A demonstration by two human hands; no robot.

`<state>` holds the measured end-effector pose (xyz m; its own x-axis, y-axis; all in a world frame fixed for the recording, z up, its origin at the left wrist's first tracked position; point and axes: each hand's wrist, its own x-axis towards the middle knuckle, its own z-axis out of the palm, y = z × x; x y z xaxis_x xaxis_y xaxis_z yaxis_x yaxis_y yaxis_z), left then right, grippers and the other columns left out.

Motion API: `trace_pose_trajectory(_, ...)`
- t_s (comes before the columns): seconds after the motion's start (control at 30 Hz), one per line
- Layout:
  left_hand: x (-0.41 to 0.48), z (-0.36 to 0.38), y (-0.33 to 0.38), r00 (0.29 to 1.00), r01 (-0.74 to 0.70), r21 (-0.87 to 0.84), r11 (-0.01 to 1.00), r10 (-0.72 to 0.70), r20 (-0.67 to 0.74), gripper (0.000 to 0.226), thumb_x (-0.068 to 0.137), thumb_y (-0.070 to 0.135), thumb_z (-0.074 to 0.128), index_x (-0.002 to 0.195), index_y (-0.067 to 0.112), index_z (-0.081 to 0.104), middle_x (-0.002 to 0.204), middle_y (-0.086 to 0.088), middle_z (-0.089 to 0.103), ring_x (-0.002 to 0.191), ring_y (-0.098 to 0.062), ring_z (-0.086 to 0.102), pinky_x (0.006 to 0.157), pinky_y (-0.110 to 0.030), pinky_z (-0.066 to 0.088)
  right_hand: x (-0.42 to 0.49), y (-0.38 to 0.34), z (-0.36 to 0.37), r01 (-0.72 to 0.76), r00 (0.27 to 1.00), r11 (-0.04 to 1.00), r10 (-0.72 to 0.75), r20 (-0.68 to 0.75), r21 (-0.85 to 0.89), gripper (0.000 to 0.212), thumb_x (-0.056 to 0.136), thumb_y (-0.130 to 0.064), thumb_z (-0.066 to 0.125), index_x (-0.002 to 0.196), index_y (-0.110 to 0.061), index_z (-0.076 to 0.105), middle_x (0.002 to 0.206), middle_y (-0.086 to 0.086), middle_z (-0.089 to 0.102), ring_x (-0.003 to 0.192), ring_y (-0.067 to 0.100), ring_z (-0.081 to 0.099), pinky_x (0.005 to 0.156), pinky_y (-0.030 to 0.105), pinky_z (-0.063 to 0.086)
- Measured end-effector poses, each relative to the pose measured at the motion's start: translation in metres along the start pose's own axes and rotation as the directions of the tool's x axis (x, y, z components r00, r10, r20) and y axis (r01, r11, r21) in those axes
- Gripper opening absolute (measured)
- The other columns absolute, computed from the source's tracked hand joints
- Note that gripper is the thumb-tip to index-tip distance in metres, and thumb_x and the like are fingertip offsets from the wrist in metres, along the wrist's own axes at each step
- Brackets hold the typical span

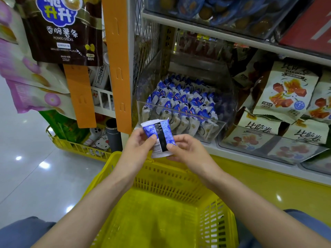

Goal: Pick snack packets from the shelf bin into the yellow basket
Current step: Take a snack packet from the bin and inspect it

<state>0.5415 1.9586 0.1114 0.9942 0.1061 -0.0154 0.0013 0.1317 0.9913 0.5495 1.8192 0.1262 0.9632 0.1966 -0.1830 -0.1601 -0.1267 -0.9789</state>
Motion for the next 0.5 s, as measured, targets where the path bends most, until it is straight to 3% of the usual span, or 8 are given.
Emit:
trace_pose_trajectory(0.13, 0.003, -0.0034, -0.0044, 0.993, -0.103, 0.161, 0.982, 0.109, -0.032, 0.042, 0.086, 0.006, 0.061, 0.122, 0.018, 0.043, 0.116, 0.002, 0.057, 0.105, -0.013, 0.056, 0.074, -0.006, 0.044, 0.0006, -0.0013, -0.0032, 0.002, 1.0, 0.999, -0.003, -0.026, -0.035, 0.029, 0.089, -0.008, 0.057, 0.118, -0.008, 0.05, 0.106, 0.014, 0.063, 0.082, 0.014, 0.064, 0.071, 0.022, 0.056)
trace_pose_trajectory(0.2, 0.0026, -0.0048, -0.0051, 0.986, -0.152, 0.256, 0.955, 0.163, -0.024, 0.056, 0.084, 0.006, 0.064, 0.13, 0.023, 0.037, 0.124, 0.01, 0.047, 0.116, -0.008, 0.047, 0.082, -0.005, 0.04, 0.0004, -0.0014, -0.0021, 0.007, 1.0, 1.0, -0.008, -0.011, -0.026, 0.022, 0.091, -0.009, 0.056, 0.113, -0.01, 0.055, 0.101, 0.009, 0.065, 0.076, 0.008, 0.064, 0.065, 0.018, 0.056)
trace_pose_trajectory(0.27, 0.0018, -0.0083, -0.0036, 0.956, -0.282, 0.442, 0.852, 0.286, 0.059, 0.07, 0.081, 0.009, 0.067, 0.138, 0.029, 0.032, 0.134, 0.017, 0.035, 0.126, 0.003, 0.032, 0.094, -0.001, 0.028, 0.0009, -0.0035, -0.0028, 0.037, 0.999, 0.997, -0.038, -0.013, -0.066, 0.01, 0.092, -0.012, 0.054, 0.097, -0.016, 0.062, 0.087, 0.001, 0.067, 0.068, 0.0, 0.063, 0.058, 0.014, 0.052)
trace_pose_trajectory(0.33, 0.0001, -0.0093, -0.001, 0.916, -0.4, 0.513, 0.759, 0.336, 0.218, 0.061, 0.082, 0.013, 0.067, 0.134, 0.033, 0.041, 0.135, 0.02, 0.039, 0.129, 0.006, 0.029, 0.099, 0.002, 0.02, 0.0018, -0.0067, -0.0056, 0.059, 0.997, 0.988, -0.064, -0.037, -0.142, 0.014, 0.093, -0.017, 0.053, 0.084, -0.021, 0.064, 0.079, 0.0, 0.067, 0.064, 0.0, 0.061, 0.057, 0.014, 0.049)
trace_pose_trajectory(0.4, -0.0034, -0.0069, -0.0011, 0.898, -0.426, 0.488, 0.762, 0.29, 0.33, 0.045, 0.084, 0.016, 0.066, 0.122, 0.036, 0.052, 0.122, 0.026, 0.052, 0.119, 0.008, 0.043, 0.096, -0.004, 0.032, 0.0018, -0.0081, -0.008, 0.059, 0.996, 0.978, -0.07, -0.047, -0.201, 0.019, 0.092, -0.021, 0.054, 0.079, -0.021, 0.066, 0.077, 0.003, 0.067, 0.067, 0.008, 0.059, 0.063, 0.022, 0.047)
trace_pose_trajectory(0.5, -0.0053, -0.0055, -0.0055, 0.896, -0.419, 0.481, 0.77, 0.266, 0.356, 0.033, 0.081, 0.022, 0.068, 0.106, 0.039, 0.055, 0.102, 0.025, 0.061, 0.097, 0.009, 0.055, 0.079, -0.007, 0.041, 0.0005, -0.0059, -0.0086, 0.041, 0.997, 0.987, -0.05, -0.056, -0.153, 0.013, 0.09, -0.022, 0.057, 0.085, -0.015, 0.066, 0.082, 0.006, 0.069, 0.071, 0.012, 0.06, 0.068, 0.028, 0.048)
